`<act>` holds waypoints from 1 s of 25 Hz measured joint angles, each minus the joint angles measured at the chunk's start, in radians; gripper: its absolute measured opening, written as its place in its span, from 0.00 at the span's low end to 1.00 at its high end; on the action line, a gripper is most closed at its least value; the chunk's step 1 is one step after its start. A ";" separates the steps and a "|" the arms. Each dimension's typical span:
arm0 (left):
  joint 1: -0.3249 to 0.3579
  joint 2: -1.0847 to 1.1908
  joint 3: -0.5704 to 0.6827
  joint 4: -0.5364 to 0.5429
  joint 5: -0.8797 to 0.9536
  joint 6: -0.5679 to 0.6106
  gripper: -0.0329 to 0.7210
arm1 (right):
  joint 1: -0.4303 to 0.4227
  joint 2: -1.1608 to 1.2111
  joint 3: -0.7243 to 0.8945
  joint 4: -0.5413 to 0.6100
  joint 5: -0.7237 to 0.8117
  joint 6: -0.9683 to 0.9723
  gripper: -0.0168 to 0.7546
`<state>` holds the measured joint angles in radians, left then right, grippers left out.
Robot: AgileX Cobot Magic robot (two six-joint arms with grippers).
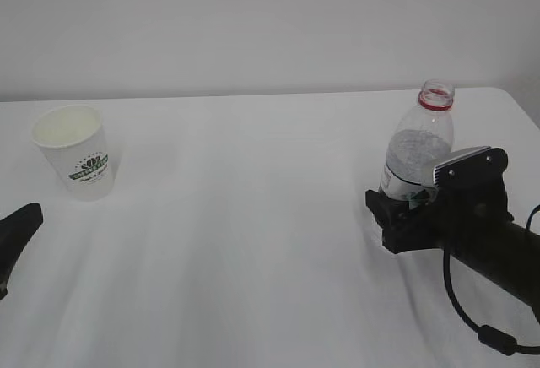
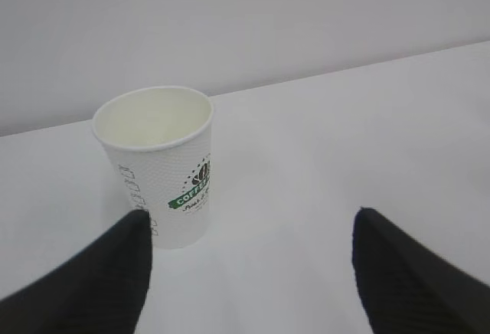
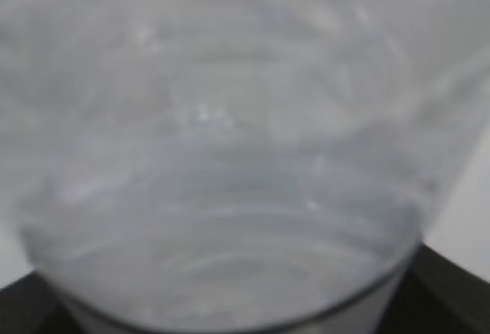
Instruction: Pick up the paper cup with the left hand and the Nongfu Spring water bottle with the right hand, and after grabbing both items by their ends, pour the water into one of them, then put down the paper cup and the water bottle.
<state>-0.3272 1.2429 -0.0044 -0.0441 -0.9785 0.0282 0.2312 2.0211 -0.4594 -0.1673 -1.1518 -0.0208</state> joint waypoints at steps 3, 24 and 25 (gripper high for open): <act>0.000 0.000 0.000 0.000 0.000 0.000 0.82 | 0.000 0.000 -0.006 -0.002 0.000 0.000 0.80; 0.000 0.000 0.000 0.021 -0.012 0.000 0.82 | 0.000 0.000 -0.007 -0.002 0.000 0.002 0.71; 0.000 0.000 0.000 0.023 -0.015 0.000 0.82 | 0.000 0.000 -0.007 -0.002 0.000 0.002 0.70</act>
<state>-0.3272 1.2429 -0.0044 -0.0209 -0.9934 0.0282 0.2312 2.0211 -0.4666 -0.1697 -1.1518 -0.0192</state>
